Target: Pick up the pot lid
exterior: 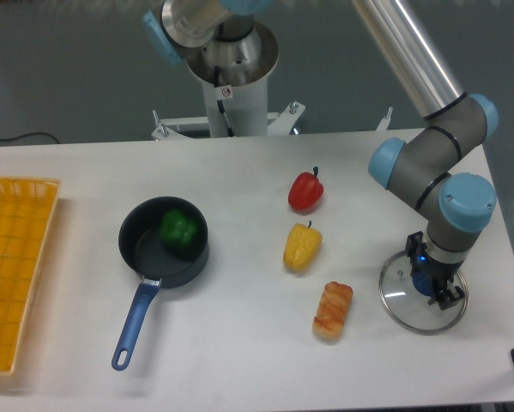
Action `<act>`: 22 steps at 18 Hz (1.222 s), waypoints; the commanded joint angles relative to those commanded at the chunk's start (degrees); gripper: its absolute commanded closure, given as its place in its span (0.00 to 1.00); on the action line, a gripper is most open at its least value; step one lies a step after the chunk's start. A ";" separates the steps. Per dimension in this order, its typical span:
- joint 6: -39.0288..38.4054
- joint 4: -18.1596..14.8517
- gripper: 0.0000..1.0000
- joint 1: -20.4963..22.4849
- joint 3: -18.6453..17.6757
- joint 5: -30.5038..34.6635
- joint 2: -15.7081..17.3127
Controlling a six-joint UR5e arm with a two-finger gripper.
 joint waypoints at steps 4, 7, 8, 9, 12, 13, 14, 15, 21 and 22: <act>-0.26 0.00 0.40 0.00 -0.09 0.09 0.35; -0.26 -0.09 0.40 -0.09 -0.35 0.09 0.70; -0.26 -0.09 0.40 -0.09 -0.53 0.09 0.97; -0.26 -0.09 0.40 -0.09 -0.70 0.17 1.05; -0.35 -0.18 0.40 -0.09 -1.32 1.31 1.49; -0.44 -0.18 0.40 -0.17 -1.58 1.58 1.67; -0.44 -0.26 0.40 -0.18 -2.02 1.58 2.11; -0.53 -0.26 0.40 -0.18 -2.63 1.58 2.46; -0.53 -0.88 0.40 0.00 -7.38 1.93 6.06; -0.53 -1.66 0.40 -0.09 -7.73 2.02 6.59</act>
